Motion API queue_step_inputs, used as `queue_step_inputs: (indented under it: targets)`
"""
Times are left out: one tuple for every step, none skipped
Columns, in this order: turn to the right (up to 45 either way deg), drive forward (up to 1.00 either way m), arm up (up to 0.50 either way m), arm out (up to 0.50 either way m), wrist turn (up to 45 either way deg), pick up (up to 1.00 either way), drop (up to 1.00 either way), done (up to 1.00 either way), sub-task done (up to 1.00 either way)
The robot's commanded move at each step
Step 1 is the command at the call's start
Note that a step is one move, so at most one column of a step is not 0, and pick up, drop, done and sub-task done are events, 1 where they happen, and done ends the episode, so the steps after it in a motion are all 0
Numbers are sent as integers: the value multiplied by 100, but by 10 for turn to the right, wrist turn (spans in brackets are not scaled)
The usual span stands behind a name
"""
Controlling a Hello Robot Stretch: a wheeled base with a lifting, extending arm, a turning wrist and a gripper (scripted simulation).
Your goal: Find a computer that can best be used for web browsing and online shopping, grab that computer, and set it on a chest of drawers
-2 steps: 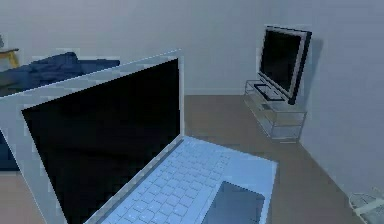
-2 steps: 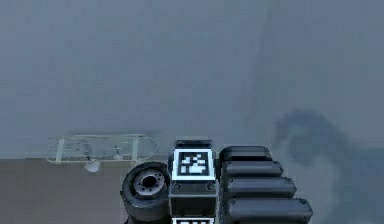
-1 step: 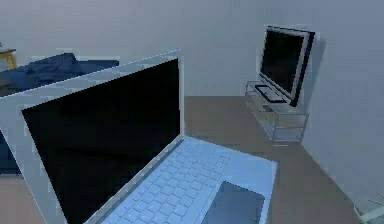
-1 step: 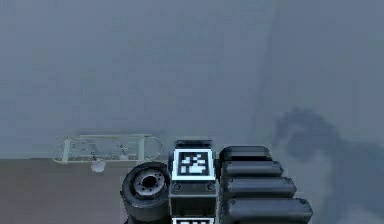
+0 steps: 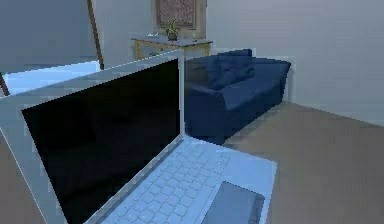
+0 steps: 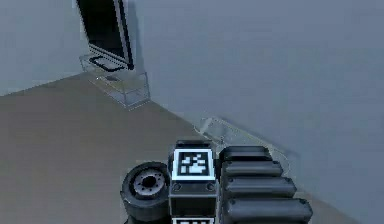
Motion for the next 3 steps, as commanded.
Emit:
queue_step_inputs:
  targets:
    - [-450, 0, 0, 0, 0, 0, 0, 0, 0]
    - [-30, 0, 0, 0, 0, 0, 0, 0, 0]
    - [30, 0, 0, 0, 0, 0, 0, 0, 0]
